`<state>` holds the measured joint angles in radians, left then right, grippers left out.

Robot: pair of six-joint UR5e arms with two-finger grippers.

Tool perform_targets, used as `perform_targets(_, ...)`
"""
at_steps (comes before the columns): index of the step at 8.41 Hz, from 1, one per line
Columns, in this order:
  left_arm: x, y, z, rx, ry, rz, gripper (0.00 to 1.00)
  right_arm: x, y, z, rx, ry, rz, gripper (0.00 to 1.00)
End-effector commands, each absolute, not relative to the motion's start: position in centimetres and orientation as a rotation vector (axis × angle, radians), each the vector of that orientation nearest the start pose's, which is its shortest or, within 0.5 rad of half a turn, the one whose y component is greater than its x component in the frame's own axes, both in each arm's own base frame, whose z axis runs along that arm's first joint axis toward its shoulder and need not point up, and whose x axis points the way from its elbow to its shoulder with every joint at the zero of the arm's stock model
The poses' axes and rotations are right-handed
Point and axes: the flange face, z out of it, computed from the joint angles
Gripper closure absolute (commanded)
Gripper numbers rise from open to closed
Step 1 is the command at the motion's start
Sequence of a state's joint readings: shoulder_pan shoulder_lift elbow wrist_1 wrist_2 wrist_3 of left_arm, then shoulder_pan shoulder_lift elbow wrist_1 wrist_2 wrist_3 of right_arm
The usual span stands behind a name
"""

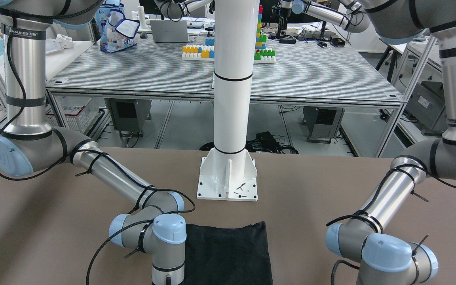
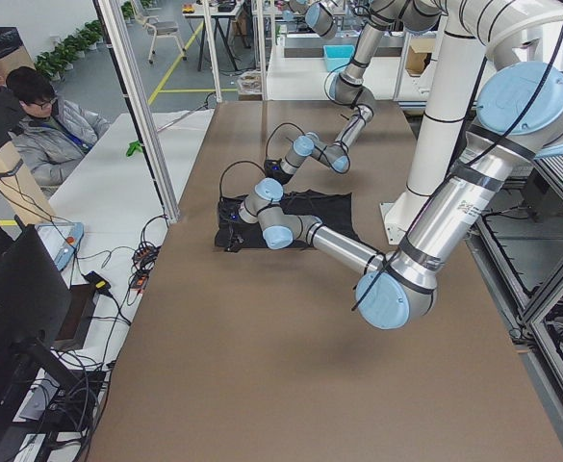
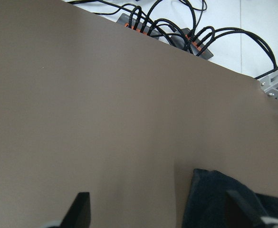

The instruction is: Fold clothes

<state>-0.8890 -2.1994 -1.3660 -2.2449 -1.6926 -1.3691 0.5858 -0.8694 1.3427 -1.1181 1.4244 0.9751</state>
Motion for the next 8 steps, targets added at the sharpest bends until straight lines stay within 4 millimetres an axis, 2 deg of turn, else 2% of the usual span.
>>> perform_targets(1,37.1,-65.2,30.4,0.481,1.004,-0.55,0.0,-56.8,-53.5,28.8,0.609,-0.702,0.063,0.06)
perform_targets(8,37.0,-65.4,30.5,0.477,1.003,-0.551,0.0,-56.6,-53.5,30.1,0.607,-0.678,0.039,0.06)
